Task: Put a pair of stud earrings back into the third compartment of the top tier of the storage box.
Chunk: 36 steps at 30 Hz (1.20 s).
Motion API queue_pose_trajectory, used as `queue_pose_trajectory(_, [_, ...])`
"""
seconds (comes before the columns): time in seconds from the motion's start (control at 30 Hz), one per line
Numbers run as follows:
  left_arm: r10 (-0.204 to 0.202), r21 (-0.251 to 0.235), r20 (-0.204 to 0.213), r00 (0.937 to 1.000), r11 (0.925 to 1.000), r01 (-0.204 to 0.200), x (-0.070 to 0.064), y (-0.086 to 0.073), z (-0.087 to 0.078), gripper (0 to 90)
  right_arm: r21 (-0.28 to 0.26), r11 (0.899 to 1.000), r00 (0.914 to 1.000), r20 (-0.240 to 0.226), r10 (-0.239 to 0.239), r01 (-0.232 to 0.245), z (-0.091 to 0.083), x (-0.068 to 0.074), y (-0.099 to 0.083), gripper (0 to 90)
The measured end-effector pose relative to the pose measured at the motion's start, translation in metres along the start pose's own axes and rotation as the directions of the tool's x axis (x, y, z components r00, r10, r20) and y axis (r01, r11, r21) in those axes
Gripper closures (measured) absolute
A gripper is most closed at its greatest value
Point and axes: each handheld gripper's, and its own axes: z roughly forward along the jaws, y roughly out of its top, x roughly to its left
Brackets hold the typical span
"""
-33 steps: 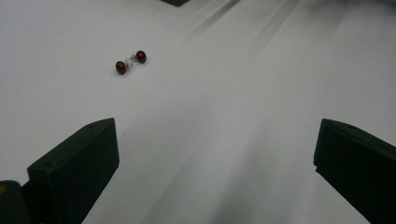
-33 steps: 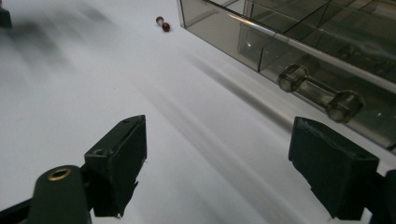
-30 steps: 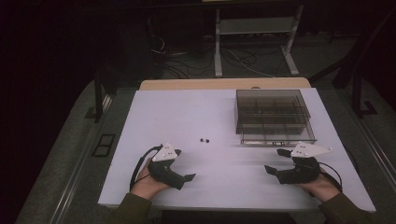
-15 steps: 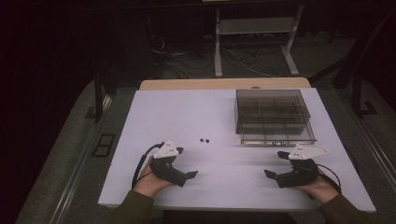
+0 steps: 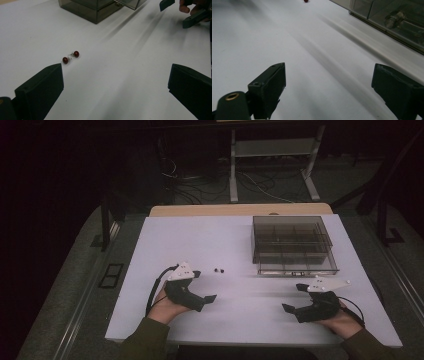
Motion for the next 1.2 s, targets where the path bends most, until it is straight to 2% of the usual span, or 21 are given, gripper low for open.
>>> queue_pose_trajectory(0.2, [0.001,-0.005,-0.013,0.9999,1.0000,-0.001,0.011,0.012,0.005,0.0,0.003,1.000,1.0000,-0.004,-0.002,0.002,0.000,0.001,-0.001,11.5])
queue_pose_trajectory(0.27, [0.009,-0.006,-0.017,0.9998,0.9999,-0.009,0.013,0.016,0.007,3.2,0.001,1.000,1.0000,-0.008,-0.004,0.004,0.000,0.002,-0.001,11.5])
queue_pose_trajectory(0.57, [0.024,0.004,-0.032,0.9992,0.9997,-0.024,0.025,0.029,0.019,6.7,0.003,1.000,0.9999,-0.009,-0.011,0.011,-0.001,0.003,-0.002,11.5])
queue_pose_trajectory(0.63, [0.034,0.002,-0.035,0.9988,0.9994,-0.034,0.028,0.032,0.021,12.7,0.000,1.000,0.9999,-0.007,-0.010,0.010,-0.002,0.003,-0.002,11.6])
queue_pose_trajectory(0.83, [0.038,0.001,-0.039,0.9985,0.9993,-0.038,0.037,0.039,0.029,15.7,0.003,1.000,0.9999,-0.008,-0.011,0.011,-0.001,0.004,-0.002,11.6])
queue_pose_trajectory(1.0, [0.035,0.000,-0.047,0.9983,0.9994,-0.035,0.046,0.040,0.036,23.8,0.004,1.000,0.9999,-0.011,-0.012,0.012,-0.001,0.003,-0.002,11.6])
queue_pose_trajectory(1.2, [0.040,0.017,-0.037,0.9985,0.9991,-0.040,0.057,0.038,0.047,37.2,0.002,1.000,0.9998,-0.015,-0.010,0.010,-0.001,0.003,-0.002,11.6])
